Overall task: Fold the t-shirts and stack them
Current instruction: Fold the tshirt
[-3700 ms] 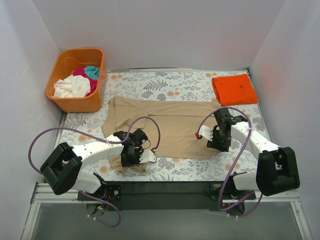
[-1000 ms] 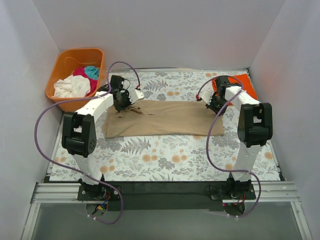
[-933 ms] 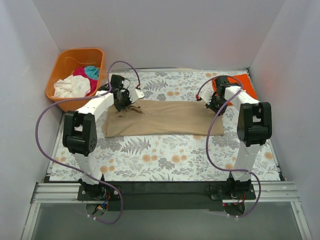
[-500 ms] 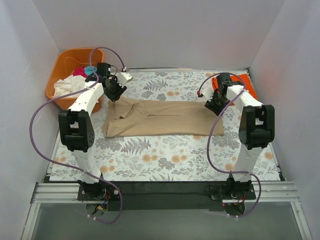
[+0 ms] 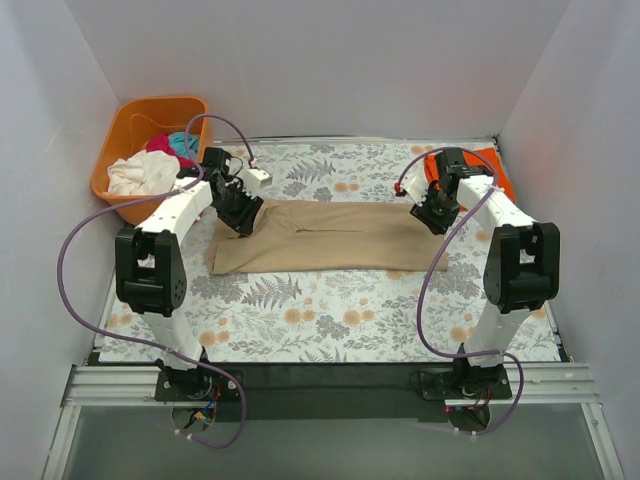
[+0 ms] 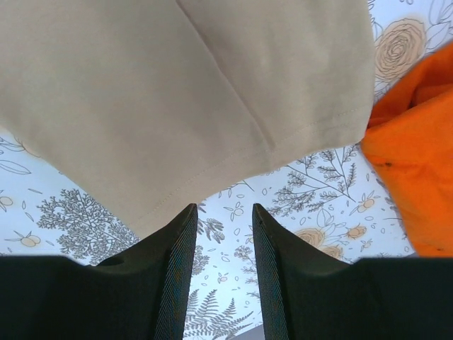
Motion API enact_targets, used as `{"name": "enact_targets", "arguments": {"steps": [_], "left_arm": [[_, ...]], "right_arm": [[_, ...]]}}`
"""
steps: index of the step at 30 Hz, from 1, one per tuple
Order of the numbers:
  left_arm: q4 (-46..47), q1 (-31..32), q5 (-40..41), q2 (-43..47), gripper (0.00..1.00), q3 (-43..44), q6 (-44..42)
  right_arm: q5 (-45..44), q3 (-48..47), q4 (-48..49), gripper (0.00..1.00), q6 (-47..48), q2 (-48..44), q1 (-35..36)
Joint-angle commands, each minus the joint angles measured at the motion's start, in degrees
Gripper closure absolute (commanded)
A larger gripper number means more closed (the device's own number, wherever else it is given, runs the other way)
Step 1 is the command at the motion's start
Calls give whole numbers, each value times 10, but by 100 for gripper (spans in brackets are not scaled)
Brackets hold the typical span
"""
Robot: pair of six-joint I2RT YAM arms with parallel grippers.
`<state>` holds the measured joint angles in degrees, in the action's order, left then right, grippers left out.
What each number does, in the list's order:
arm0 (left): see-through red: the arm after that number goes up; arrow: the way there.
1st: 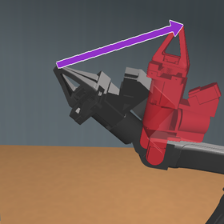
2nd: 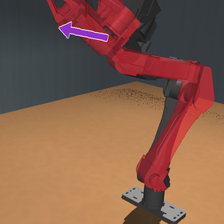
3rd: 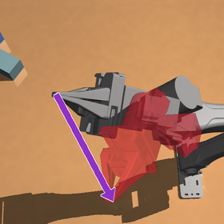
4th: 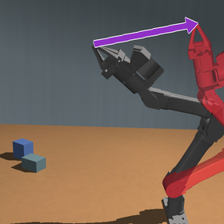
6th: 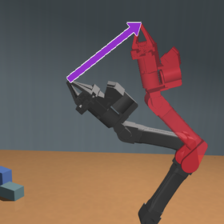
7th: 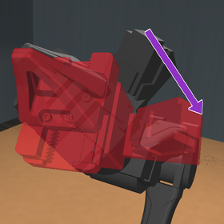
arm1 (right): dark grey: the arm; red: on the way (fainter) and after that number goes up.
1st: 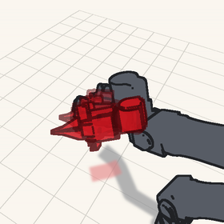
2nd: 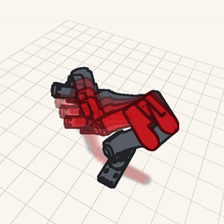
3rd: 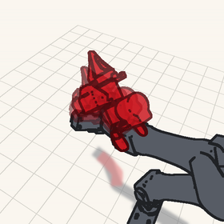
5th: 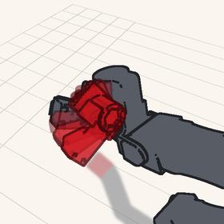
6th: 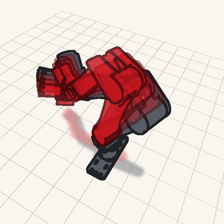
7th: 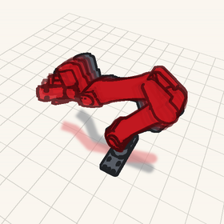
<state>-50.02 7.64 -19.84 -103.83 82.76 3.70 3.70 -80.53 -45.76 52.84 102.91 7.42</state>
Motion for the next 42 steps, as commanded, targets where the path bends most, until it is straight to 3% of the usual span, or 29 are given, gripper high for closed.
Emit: {"name": "enact_targets", "arguments": {"steps": [1,11,16,19,22,25,42], "left_arm": [[-16,5,-27,4,60,13,12],[20,14,10,-32,53,25,21],[33,19,24,-58,56,29,16],[47,18,41,-71,66,29,16],[51,19,49,-79,89,41,15],[51,19,54,-82,100,57,10],[84,18,100,-105,100,122,-31]], "right_arm": [[14,3,-14,63,-9,4,2],[17,18,-21,64,-8,15,8],[13,20,-21,65,-8,20,8],[10,20,-20,65,-7,19,8],[7,20,-21,65,-6,19,8],[6,20,-21,65,-5,21,8],[4,28,-20,66,2,19,7]]}}
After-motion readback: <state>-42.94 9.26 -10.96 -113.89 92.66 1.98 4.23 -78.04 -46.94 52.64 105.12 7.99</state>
